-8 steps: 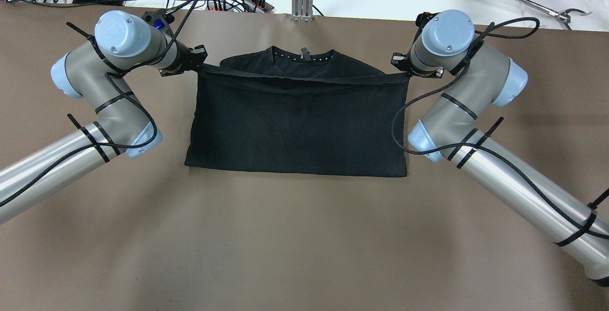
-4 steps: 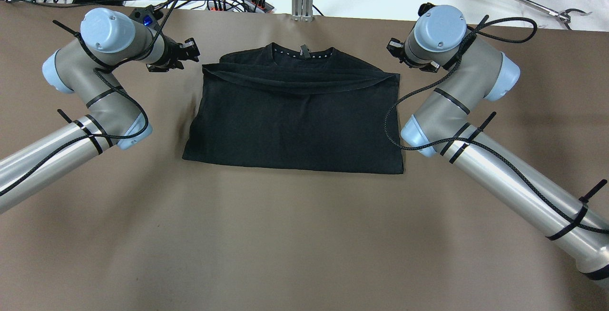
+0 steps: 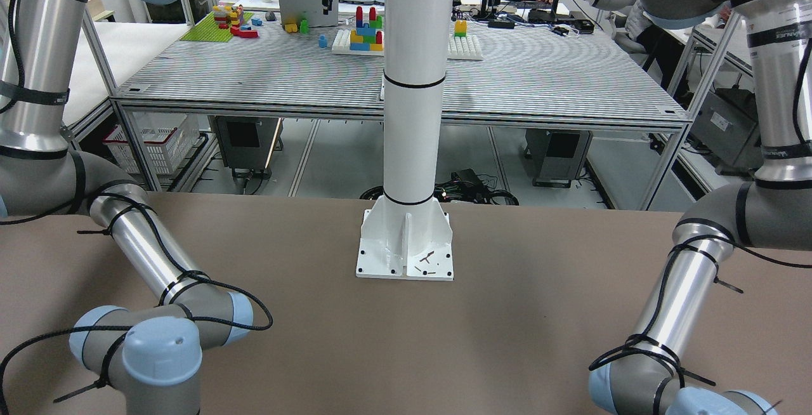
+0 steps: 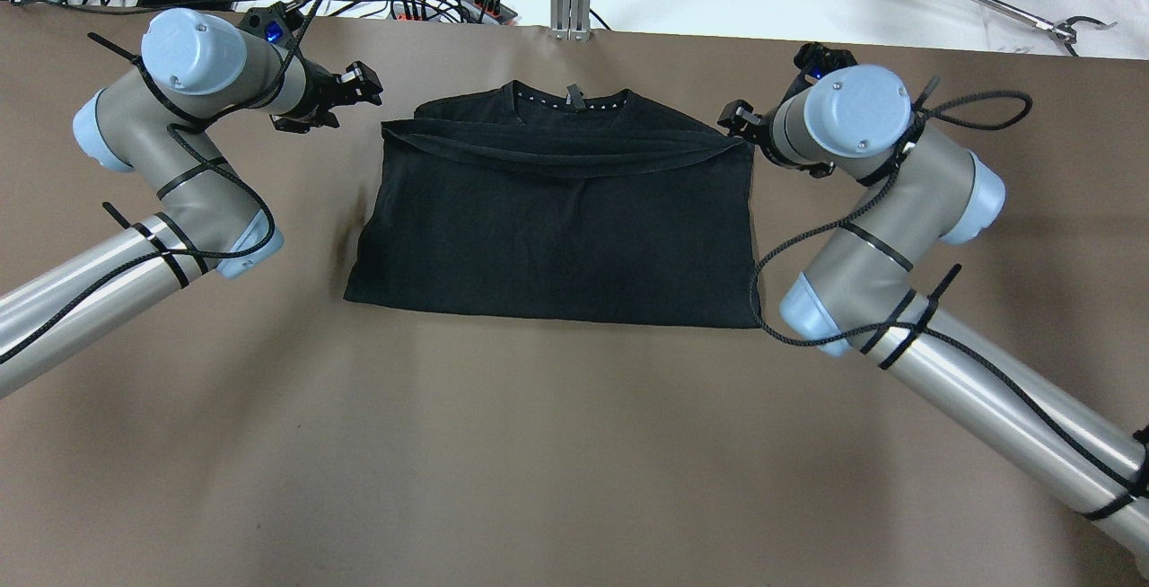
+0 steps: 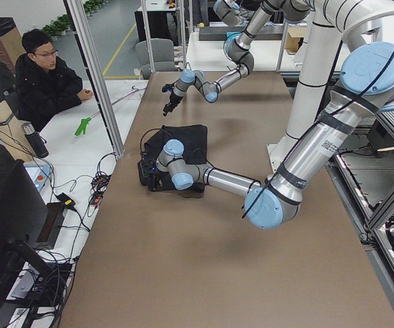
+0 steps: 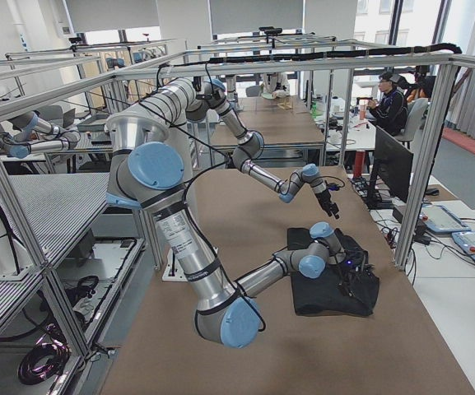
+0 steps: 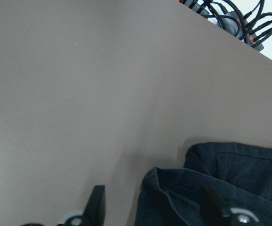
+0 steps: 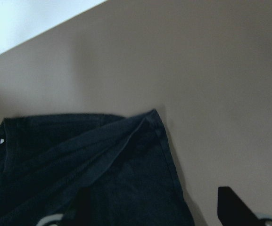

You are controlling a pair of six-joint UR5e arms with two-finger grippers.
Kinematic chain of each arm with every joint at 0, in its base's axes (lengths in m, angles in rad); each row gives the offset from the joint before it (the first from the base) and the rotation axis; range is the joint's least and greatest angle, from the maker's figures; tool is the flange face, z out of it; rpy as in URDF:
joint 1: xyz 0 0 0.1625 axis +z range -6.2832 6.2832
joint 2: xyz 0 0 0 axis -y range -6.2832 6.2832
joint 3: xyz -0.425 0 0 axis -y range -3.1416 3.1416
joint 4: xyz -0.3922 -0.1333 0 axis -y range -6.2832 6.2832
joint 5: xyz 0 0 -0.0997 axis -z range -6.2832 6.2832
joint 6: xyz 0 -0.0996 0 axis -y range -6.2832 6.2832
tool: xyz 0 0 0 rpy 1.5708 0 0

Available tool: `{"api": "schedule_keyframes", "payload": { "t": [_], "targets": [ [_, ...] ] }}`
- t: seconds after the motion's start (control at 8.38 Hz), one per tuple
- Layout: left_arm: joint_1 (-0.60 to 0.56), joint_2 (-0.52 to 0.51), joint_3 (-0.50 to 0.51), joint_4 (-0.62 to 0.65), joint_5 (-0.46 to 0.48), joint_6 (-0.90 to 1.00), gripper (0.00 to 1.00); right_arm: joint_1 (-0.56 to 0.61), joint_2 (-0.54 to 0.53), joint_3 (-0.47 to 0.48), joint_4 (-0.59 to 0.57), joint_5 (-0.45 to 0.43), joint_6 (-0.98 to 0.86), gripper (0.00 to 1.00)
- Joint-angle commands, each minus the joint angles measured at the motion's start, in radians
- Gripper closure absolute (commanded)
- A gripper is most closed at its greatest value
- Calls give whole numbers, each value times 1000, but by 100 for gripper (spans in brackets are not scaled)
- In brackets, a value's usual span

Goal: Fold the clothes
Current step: 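Release the hem and move the right gripper to the folded shirt's side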

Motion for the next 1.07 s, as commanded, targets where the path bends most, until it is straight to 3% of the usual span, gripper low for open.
{"api": "schedule_keyframes", "payload": {
  "t": [0.0,0.24,0.36,0.48,0.6,0.95],
  "targets": [
    [-11,5,-21,3,-9,-2,24,-131,-164,185,16,0,104,5],
    [-14,4,-22,6,2,-4,24,-162,-288,233,89,-3,97,6],
    [-15,5,-22,6,5,-4,24,-185,-332,221,171,-9,106,16],
    [-15,8,-38,8,5,-5,24,-220,-336,219,178,-10,147,32],
    [-15,8,-44,9,6,-5,24,-223,-336,219,180,-10,165,38],
    [-15,8,-44,9,8,-5,24,-232,-337,222,180,-12,192,45]
  ]
}}
